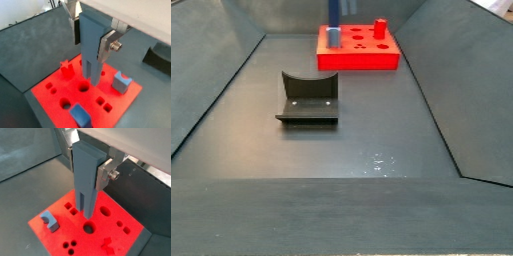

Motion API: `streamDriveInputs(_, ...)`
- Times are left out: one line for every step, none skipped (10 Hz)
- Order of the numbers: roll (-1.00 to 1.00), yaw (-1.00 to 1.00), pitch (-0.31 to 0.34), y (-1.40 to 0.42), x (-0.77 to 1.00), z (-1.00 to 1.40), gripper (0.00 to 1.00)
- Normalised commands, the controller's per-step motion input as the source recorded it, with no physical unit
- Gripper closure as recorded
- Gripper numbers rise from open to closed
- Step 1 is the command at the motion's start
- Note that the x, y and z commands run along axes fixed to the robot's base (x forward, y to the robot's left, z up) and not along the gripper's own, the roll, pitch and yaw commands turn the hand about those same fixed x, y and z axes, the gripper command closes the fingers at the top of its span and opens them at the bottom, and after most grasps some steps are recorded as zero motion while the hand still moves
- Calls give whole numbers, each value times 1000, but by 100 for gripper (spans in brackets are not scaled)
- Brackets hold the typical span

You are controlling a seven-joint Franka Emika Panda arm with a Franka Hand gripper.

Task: Pick up the double-square object. Move up. Place the double-square object on the fixture. Regrasp the double-square object. Move to above the board. Insert the double-square object.
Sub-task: Insert the double-square object.

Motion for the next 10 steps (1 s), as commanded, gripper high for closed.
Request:
streamDriveInputs(-196, -9, 74, 0, 449, -286, 100)
streamDriveInputs(-31, 0, 24, 80, 351, -374, 100)
streamDriveInputs(71, 11, 0, 0, 180, -191, 100)
streamDriveInputs(17, 0, -59, 0, 0, -246, 100)
streamDriveInputs(-41, 40, -329, 0, -157, -283, 100)
streamDriveInputs(-61, 31, -394, 9, -191, -329, 100)
streamDriveInputs(0, 3, -300, 0, 0, -391, 100)
streamDriveInputs(0, 89, -266, 0, 77, -291, 100)
streamDriveInputs(63, 140, -119, 0, 237, -34, 100)
streamDriveInputs(340, 146, 0, -80, 334, 0, 100)
